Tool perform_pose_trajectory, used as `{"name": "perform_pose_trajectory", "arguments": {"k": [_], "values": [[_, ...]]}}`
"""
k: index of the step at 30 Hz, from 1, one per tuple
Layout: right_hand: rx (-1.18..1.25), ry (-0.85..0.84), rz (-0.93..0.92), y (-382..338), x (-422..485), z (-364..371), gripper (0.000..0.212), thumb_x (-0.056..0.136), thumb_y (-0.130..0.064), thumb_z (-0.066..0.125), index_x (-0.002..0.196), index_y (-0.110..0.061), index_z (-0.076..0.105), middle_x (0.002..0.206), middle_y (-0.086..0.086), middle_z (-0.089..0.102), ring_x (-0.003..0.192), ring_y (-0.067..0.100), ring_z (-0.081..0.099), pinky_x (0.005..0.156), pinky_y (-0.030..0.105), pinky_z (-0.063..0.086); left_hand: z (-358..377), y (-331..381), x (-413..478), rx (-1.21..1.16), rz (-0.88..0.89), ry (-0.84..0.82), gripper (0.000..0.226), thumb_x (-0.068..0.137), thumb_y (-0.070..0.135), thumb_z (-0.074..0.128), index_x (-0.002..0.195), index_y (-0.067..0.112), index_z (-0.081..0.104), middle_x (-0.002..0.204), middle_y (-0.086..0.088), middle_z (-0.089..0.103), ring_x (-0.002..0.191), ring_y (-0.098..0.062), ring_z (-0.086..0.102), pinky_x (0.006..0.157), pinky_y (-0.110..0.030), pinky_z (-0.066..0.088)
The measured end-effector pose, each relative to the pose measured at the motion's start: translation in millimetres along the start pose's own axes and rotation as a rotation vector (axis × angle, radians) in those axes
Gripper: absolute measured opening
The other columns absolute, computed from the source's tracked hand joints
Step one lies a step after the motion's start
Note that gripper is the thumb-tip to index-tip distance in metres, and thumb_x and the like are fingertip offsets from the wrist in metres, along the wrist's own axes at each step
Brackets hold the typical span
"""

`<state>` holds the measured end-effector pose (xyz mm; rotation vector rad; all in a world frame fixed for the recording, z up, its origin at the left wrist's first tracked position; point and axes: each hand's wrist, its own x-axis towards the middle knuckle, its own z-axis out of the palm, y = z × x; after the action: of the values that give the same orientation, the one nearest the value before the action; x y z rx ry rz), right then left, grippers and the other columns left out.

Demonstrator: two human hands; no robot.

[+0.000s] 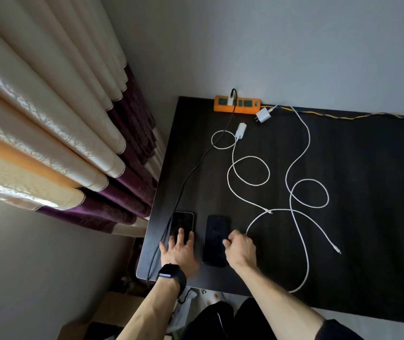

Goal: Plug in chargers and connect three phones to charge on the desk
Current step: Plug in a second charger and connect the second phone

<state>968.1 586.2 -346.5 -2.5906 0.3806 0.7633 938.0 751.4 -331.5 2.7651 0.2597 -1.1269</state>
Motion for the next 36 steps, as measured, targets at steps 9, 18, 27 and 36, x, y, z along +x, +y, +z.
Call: {"name": "perform_pose_trajectory", "arguments": {"k": [9, 18, 27, 36], "values": [[-0.029, -0.416, -0.118, 4.7, 37.0, -50.5, 0.036, 0.089, -0.045, 0.064, 0.115, -0.021, 0.069, 0.116, 0.001, 0.072, 0.114, 0.021, 0.064, 0.095, 0.029, 0.05, -72.9, 41.1, 53.2, -0.008, 0.097, 0.172, 0.049, 0.091, 0.035, 0.045, 0.138, 0.021, 0.048, 0.146, -0.008, 0.042, 0.138, -0.03, 0.033, 0.115, -0.048, 0.025], [0.186, -0.281, -0.21, 8.2, 135.9, -143.0, 0.02, 0.092, -0.044, 0.062, 0.104, -0.03, 0.069, 0.1, -0.01, 0.073, 0.099, 0.011, 0.069, 0.091, 0.028, 0.051, -82.2, 72.7, 138.1, -0.068, 0.171, 0.438, 0.068, 0.098, 0.046, 0.038, 0.157, 0.031, 0.009, 0.167, 0.0, -0.007, 0.153, -0.021, -0.008, 0.122, -0.053, 0.0], [0.42, 0.038, -0.214, -36.8, 242.2, -169.0, 0.042, 0.095, -0.047, 0.058, 0.127, -0.02, 0.056, 0.108, -0.008, 0.066, 0.098, 0.009, 0.057, 0.088, 0.023, 0.04, -75.5, 89.7, 208.5, -0.119, 0.127, 0.562, 0.062, 0.099, 0.06, 0.017, 0.152, 0.048, -0.013, 0.162, 0.014, -0.022, 0.149, -0.01, -0.022, 0.12, -0.05, -0.016], [0.202, 0.219, -0.099, -94.7, 305.1, -152.8, 0.075, 0.084, -0.07, 0.056, 0.131, -0.012, 0.043, 0.129, 0.009, 0.053, 0.112, 0.032, 0.059, 0.072, 0.038, 0.042, -71.5, 91.6, 217.9, -0.131, 0.112, 0.544, 0.063, 0.096, 0.064, 0.016, 0.151, 0.051, -0.013, 0.163, 0.014, -0.02, 0.149, -0.008, -0.022, 0.121, -0.051, -0.012]]}}
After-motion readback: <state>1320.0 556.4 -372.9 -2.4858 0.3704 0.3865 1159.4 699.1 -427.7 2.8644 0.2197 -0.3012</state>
